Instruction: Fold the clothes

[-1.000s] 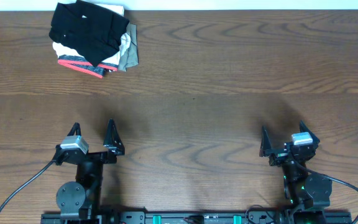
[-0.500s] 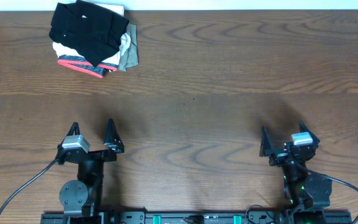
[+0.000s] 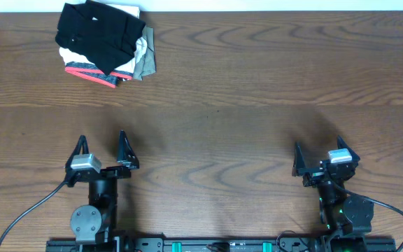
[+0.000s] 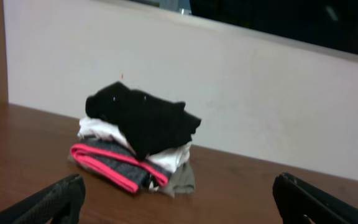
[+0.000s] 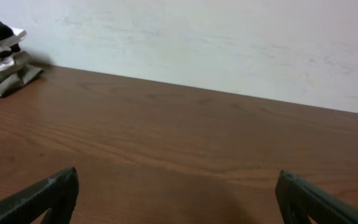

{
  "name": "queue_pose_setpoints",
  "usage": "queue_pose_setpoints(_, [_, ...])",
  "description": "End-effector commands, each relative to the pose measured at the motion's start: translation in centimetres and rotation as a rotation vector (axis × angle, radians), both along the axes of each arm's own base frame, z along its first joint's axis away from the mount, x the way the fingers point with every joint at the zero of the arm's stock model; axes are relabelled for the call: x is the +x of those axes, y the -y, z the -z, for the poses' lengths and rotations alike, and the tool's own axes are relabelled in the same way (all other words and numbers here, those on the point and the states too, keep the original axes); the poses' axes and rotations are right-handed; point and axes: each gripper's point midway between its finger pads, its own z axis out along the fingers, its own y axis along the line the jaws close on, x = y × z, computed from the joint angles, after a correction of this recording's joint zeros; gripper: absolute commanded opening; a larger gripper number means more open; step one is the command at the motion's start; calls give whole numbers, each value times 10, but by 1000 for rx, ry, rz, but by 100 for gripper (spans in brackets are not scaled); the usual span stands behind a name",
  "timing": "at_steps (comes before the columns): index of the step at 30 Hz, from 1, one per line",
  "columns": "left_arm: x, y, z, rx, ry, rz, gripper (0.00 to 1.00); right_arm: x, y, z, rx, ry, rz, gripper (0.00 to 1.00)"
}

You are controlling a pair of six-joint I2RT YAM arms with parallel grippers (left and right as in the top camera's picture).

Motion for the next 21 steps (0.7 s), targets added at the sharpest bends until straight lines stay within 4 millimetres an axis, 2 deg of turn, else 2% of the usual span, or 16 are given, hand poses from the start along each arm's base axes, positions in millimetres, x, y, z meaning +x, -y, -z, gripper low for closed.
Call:
queue_pose_setpoints(1, [0, 0, 4, 15, 0, -2, 98, 0, 2, 0, -1, 1, 6, 99])
queue_pose_setpoints(6, [1, -1, 10, 20, -22, -7, 98, 0, 2, 0, -1, 1, 6, 99])
queue_pose_setpoints(14, [2, -1, 47, 20, -173, -6, 98, 0, 2, 0, -1, 1, 6, 99])
queue_pose_setpoints(18, [0, -1, 72, 20, -277, -4, 98, 0, 2, 0, -1, 1, 6, 99])
queue_pose_setpoints(21, [0, -1, 74, 20, -284, -4, 98, 0, 2, 0, -1, 1, 6, 99])
